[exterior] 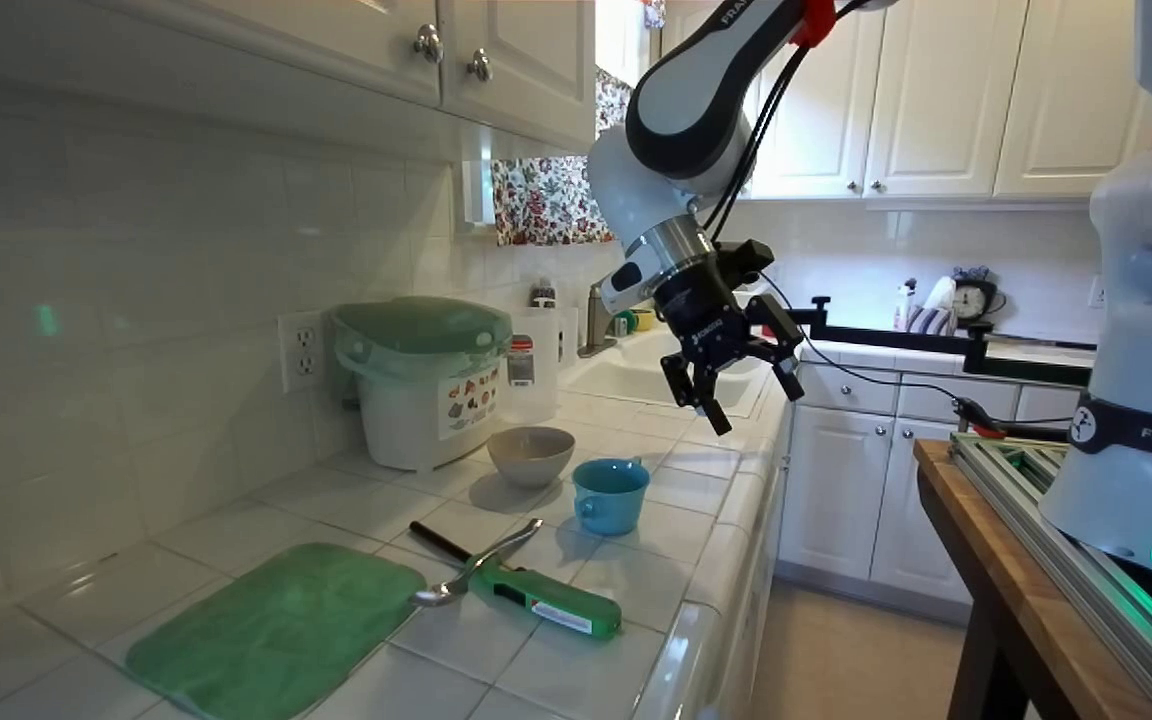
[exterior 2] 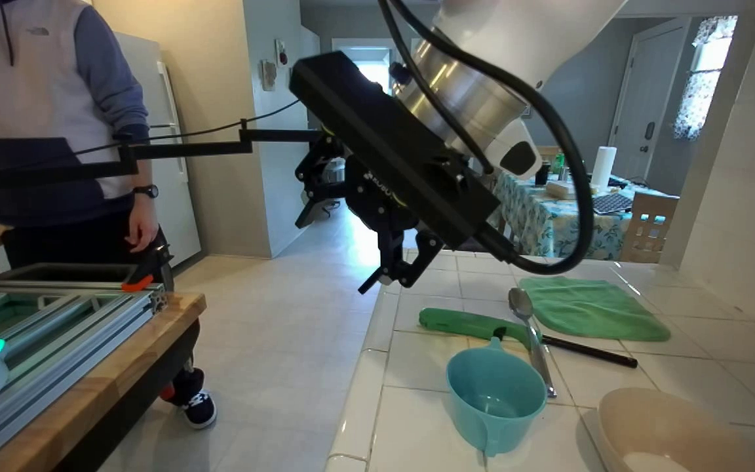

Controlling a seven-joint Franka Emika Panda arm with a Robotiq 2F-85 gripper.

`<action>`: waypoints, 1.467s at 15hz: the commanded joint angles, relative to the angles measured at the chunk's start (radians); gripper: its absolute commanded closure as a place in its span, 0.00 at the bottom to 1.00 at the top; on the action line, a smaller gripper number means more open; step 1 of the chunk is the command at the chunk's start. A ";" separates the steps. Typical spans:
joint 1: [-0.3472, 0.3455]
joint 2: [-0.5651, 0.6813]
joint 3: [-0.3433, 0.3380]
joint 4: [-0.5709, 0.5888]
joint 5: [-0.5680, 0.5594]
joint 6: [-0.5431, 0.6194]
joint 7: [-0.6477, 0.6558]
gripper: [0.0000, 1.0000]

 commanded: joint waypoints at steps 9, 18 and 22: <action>0.012 0.011 0.008 -0.010 0.052 0.176 -0.035 0.00; 0.044 0.077 0.098 -0.002 0.092 0.461 -0.094 0.00; 0.042 0.125 0.136 0.042 0.090 0.535 -0.126 0.00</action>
